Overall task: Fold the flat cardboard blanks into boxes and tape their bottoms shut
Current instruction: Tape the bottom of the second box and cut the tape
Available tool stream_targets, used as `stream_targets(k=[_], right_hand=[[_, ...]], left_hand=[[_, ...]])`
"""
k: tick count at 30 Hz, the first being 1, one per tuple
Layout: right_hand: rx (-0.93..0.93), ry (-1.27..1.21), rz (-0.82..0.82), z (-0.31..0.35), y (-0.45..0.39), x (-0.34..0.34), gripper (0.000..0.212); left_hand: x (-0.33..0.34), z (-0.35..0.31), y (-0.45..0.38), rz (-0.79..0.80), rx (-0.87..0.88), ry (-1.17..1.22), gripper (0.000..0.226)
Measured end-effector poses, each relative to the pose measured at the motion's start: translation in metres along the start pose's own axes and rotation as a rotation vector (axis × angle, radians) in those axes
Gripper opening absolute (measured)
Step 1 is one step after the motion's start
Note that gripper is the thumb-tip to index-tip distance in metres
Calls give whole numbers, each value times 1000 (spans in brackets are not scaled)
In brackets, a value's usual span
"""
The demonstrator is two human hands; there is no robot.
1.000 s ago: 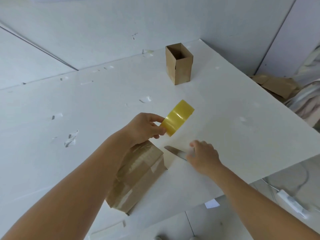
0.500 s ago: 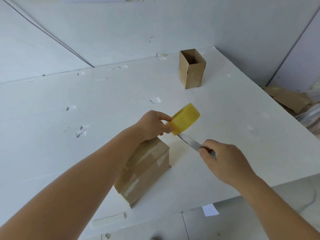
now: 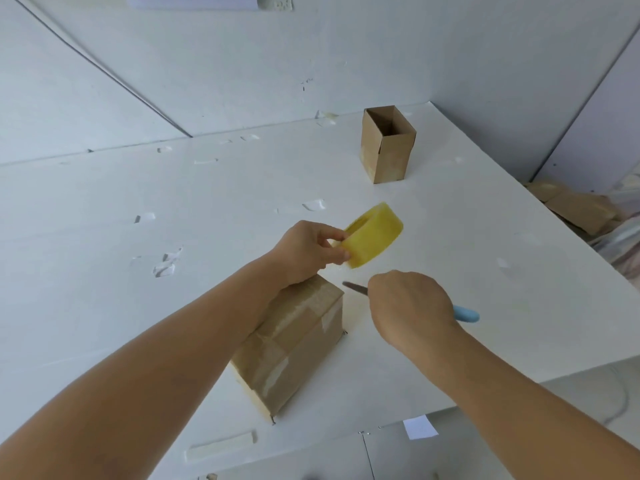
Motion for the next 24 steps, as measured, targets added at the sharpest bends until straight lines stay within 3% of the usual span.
stream_targets(k=[3, 10, 11, 13, 15, 17, 20, 24], right_hand=[[37, -70, 88, 3, -18, 34, 16], [133, -221, -23, 2, -38, 111, 27], [173, -353, -56, 2, -37, 108, 33], [277, -906, -80, 7, -31, 80, 46], [292, -1423, 22, 17, -27, 48, 46], [265, -1637, 123, 31, -26, 32, 39], [390, -1949, 169, 47, -31, 27, 23], [507, -2028, 170, 57, -31, 28, 20]], left_hand=[[-1, -1, 1, -6, 6, 72, 21], [-3, 2, -3, -27, -66, 127, 28], [-3, 2, -2, -26, -73, 133, 28], [-2, 2, -3, -29, -87, 133, 27], [-1, 1, -3, -32, -89, 116, 26], [0, 0, -2, -32, -89, 97, 25], [2, -1, 0, -42, -97, 115, 22], [7, -1, -4, -143, -104, 121, 25]])
Point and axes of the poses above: each hand's wrist, its own y-axis away from the middle knuckle, its own x-axis out of the palm, z = x × y, the point moved 1 cm from there along -y, towards the middle knuckle, and after that the axes turned 11 degrees about y, right-handed, at the moved point
